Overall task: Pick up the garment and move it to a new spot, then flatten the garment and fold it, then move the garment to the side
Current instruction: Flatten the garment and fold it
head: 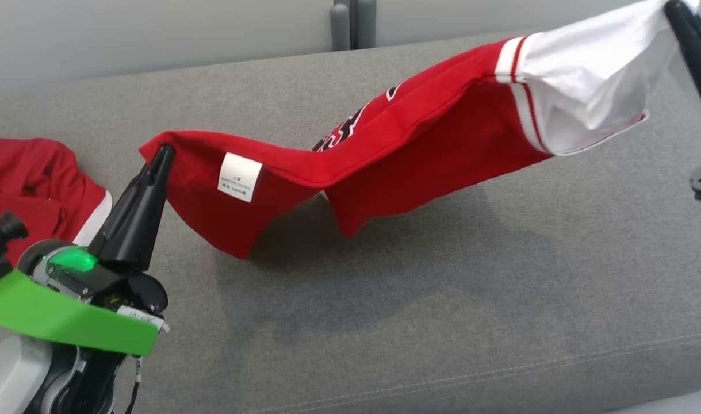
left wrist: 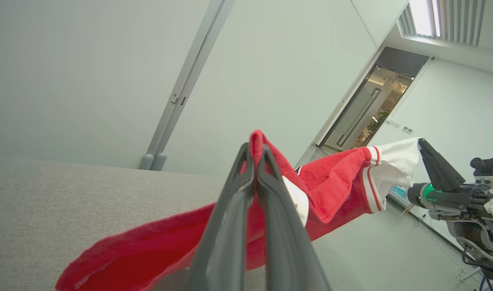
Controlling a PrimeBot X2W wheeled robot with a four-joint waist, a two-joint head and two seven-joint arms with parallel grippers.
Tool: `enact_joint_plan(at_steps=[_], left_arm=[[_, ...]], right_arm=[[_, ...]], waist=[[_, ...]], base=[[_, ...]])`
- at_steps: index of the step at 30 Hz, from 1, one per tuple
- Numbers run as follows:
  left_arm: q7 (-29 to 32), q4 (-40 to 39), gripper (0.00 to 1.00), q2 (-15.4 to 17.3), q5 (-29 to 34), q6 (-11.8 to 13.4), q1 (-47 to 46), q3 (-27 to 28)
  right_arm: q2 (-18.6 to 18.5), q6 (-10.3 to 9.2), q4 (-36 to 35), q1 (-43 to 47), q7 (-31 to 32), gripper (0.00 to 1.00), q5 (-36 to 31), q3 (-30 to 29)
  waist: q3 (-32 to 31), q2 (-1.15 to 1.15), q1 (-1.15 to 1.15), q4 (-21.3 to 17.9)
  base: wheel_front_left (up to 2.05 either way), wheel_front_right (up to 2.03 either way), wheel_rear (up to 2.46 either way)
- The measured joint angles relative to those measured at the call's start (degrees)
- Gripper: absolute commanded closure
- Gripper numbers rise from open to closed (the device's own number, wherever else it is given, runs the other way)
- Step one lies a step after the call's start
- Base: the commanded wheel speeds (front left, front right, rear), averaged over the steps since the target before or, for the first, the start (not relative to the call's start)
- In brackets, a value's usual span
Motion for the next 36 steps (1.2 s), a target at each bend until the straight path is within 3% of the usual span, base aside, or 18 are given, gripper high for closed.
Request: enact_joint_plan(at_steps=[8, 11, 13, 17, 22, 26, 28, 32, 34, 36], left_arm=[[0.76, -14.18, 1.00, 4.09, -0.24, 0.04, 2.74, 2.13], [1.14, -17.24, 1.00, 5.28, -0.49, 0.18, 3.63, 3.79], [1.72, -17.93, 1.00, 6.01, -0.77, 0.67, 4.08, 4.56], [3.56, -17.06, 1.00, 6.27, -3.21, 1.26, 4.99, 4.89], [7.82, -9.80, 1.00, 5.93, -7.48, 1.35, 3.99, 3.21], [11.67, 0.03, 1.00, 4.19, -9.06, 1.38, -3.78, 2.64], [14.46, 5.48, 1.00, 3.63, -9.37, 1.55, -9.64, 1.72], [17.82, 17.24, 1.00, 1.21, -6.95, 1.66, -21.11, 0.87], [17.95, 21.86, 1.00, -0.89, -4.35, 1.66, -27.31, 1.72], [16.51, 24.71, 1.00, -5.06, -2.74, 1.66, -34.56, 3.03]], right_arm=[[-3.11, -0.01, -16.01, 9.06, -0.02, 1.00, -0.51, -14.06], [-3.85, -1.24, -18.64, 12.57, -0.02, 1.00, 0.37, -17.24], [-5.10, -2.61, -18.86, 15.22, -0.02, 1.00, 1.48, -17.34], [-5.87, -3.48, -16.45, 19.45, -0.01, 1.00, 4.47, -15.93], [-3.90, -4.63, -8.76, 18.88, -0.01, 1.00, 7.49, -15.75], [-1.79, -6.54, -2.65, 11.63, 2.50, 1.00, 9.56, -13.17], [-0.34, -9.28, -0.08, 5.60, 4.89, 1.00, 9.72, -11.21], [6.28, -16.96, 5.86, -11.12, 7.04, 1.00, 7.89, -9.12], [9.53, -17.13, 8.20, -20.23, 6.19, 1.00, 6.15, -10.27], [13.57, -16.59, 10.72, -29.56, 4.01, 1.00, 5.86, -13.13]], waist=[[-2.39, 0.00, 0.00, -1.64], [-1.74, 0.00, 0.00, -1.84], [-0.97, 0.00, 0.00, -1.85], [1.18, 0.00, 0.00, -1.83], [4.61, 0.00, 0.00, -1.57], [7.54, 0.00, 0.00, -0.79], [9.02, 0.00, 0.00, -0.20], [12.08, 0.00, 0.00, 1.09], [13.62, 0.00, 0.00, 1.71], [15.20, 0.00, 0.00, 2.36]], base=[[0.00, 0.00, 0.00], [0.00, 0.00, 0.00], [0.00, 0.00, 0.00], [0.00, 0.00, 0.00], [0.00, 0.00, 0.00], [0.00, 0.00, 0.00], [0.00, 0.00, 0.00], [0.00, 0.00, 0.00], [0.00, 0.00, 0.00], [0.00, 0.00, 0.00]])
